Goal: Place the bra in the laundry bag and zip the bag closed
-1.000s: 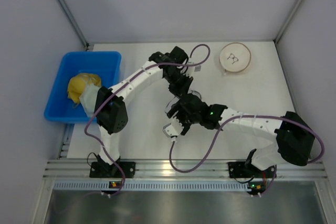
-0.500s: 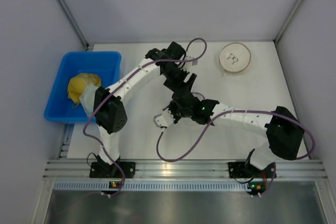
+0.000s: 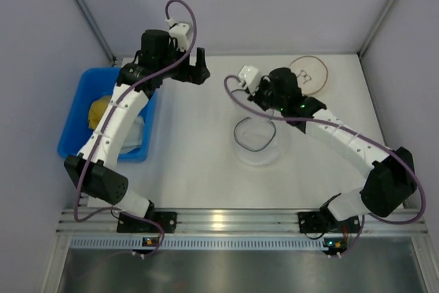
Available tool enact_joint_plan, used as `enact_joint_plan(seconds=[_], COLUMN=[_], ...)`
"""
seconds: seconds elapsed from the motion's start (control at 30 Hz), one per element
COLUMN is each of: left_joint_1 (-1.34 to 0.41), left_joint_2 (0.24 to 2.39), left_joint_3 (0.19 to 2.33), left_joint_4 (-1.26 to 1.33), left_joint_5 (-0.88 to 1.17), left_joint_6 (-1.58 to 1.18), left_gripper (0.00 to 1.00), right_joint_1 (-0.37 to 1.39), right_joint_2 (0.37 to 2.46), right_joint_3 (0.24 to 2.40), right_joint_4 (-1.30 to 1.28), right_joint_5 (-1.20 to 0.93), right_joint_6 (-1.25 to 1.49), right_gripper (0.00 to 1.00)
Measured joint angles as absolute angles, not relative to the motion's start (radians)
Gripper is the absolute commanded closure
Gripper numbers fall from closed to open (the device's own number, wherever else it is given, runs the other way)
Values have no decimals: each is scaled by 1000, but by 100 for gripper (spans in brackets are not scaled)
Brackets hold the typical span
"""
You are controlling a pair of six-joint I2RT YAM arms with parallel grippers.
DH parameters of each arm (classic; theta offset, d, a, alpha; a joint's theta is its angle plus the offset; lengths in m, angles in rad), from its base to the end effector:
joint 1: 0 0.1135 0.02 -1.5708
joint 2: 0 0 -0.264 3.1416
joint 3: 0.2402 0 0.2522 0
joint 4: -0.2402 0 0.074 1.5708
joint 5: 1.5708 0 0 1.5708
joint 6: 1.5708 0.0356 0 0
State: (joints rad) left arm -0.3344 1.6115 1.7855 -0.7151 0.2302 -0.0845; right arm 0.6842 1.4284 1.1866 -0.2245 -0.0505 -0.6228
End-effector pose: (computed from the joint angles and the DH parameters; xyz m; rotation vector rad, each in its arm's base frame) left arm 0.3324 -0.1241 0.4228 0.4038 2.0965 -0.4915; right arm 0.2566 0.2116 0.3252 -1.2638 1.5983 0.0900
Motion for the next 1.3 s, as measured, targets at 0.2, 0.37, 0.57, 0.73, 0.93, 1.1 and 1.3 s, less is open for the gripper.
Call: enact_joint_plan(seconds=[0.2, 0.37, 0.57, 0.73, 0.93, 1.1, 1.3], left_joint_1=[-358, -378, -493, -569, -577, -579, -582], left_joint_2=[1427, 1428, 1494, 1574, 1633, 1632, 1640], left_joint_3=[1519, 1343, 1272, 1246, 1145, 1136, 1147], left_joint_4=[-587, -564, -531, -453, -411, -393, -377], left_joint_5=[305, 413, 479, 521, 538, 508, 481], left_joint_6=[-135, -234, -355, -480, -601, -619, -633], left_gripper=[24, 28, 28, 29, 29, 31, 34], right_joint_1=[413, 264, 237, 205, 160, 65, -82], right_joint_2=[1412, 1353, 1322, 1322, 1322, 1317, 1227], right_joint_3=[1191, 1121, 1004, 924, 903, 883, 675], right_joint_4=[-189, -101, -14, 11, 23, 33, 74], right_joint_5=[-141, -204, -271, -292, -290, -287, -285], right_joint_6=[-149, 227, 543, 698, 807, 897, 1036], right_gripper=[100, 100, 100, 100, 100, 100, 100])
